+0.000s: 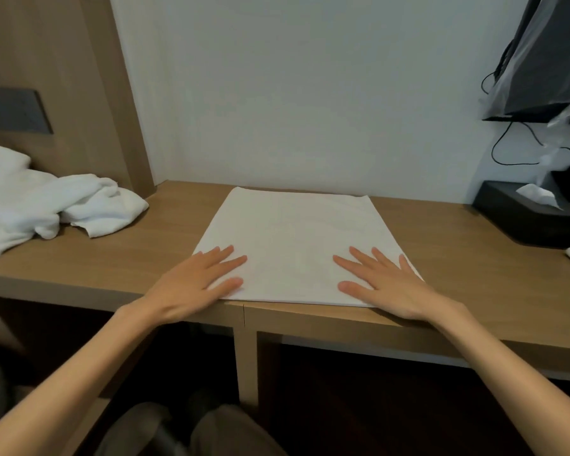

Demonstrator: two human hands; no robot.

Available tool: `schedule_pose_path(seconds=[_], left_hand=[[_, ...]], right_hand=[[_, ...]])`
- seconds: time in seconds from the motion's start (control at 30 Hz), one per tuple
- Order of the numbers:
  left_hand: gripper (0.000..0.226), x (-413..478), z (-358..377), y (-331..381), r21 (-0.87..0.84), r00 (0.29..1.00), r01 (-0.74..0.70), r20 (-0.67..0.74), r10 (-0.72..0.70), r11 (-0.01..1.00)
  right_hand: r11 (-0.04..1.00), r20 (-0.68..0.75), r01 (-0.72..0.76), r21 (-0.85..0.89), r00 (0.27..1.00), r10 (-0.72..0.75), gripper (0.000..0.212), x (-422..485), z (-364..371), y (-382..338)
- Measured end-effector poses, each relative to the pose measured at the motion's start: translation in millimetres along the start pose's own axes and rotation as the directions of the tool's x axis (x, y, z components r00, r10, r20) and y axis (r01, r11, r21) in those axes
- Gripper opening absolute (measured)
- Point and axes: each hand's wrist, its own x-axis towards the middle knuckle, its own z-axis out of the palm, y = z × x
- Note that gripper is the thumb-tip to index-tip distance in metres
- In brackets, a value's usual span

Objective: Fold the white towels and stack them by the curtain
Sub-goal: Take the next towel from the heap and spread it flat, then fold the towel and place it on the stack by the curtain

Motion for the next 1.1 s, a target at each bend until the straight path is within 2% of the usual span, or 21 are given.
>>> schedule_pose_path(seconds=[0.13, 0.23, 0.3, 0.4, 0.5, 0.63, 0.7, 0.87, 0.97, 1.1], left_hand=[[0.081, -35, 6, -4, 0.064, 0.99, -0.109, -0.082, 0.114, 0.992], [0.07, -46, 8, -7, 0.092, 0.959, -0.196, -0.189, 0.211, 0.976], [0.064, -50, 8, -9, 0.083, 0.951, -0.194, -0.228, 0.208, 0.977], [0.067, -53, 8, -14, 0.048, 0.956, -0.185, -0.224, 0.191, 0.981], [0.057, -54, 2, -19, -0.086, 0.968, -0.173, -0.198, 0.154, 0.981], [0.04, -55, -1, -20, -0.29, 0.968, -0.184, -0.221, 0.121, 0.939], [0.039, -59, -2, -17, -0.356, 0.962, -0.2, -0.25, 0.113, 0.913], [0.032, -64, -8, -14, -0.39, 0.951, -0.162, -0.307, 0.038, 0.906], [0.026, -65, -13, -16, -0.405, 0.94, -0.162, -0.341, 0.016, 0.9], [0.022, -58, -20, -21, -0.451, 0.919, -0.17, -0.394, -0.024, 0.876]], right_hand=[[0.994, 0.013, 0.086, -0.074, 0.996, -0.085, 0.074, -21, 6, -7], [0.988, 0.02, 0.101, -0.118, 0.995, -0.1, 0.086, -32, 7, -11], [0.984, -0.003, 0.105, -0.147, 0.994, -0.107, 0.089, -38, 9, -13], [0.975, -0.053, 0.11, -0.192, 0.991, -0.122, 0.084, -47, 12, -13], [0.976, -0.105, 0.119, -0.18, 0.985, -0.14, 0.076, -57, 10, -10], [0.99, -0.2, 0.113, -0.09, 0.971, -0.129, 0.065, -71, 12, -2], [0.99, -0.242, 0.131, -0.055, 0.96, -0.14, 0.061, -77, 15, 2], [0.964, -0.344, 0.214, 0.155, 0.927, -0.151, 0.058, -84, 23, 8], [0.913, -0.398, 0.286, 0.291, 0.904, -0.156, 0.046, -88, 28, 11], [0.852, -0.549, 0.323, 0.411, 0.835, -0.052, 0.029, -88, 27, 12]])
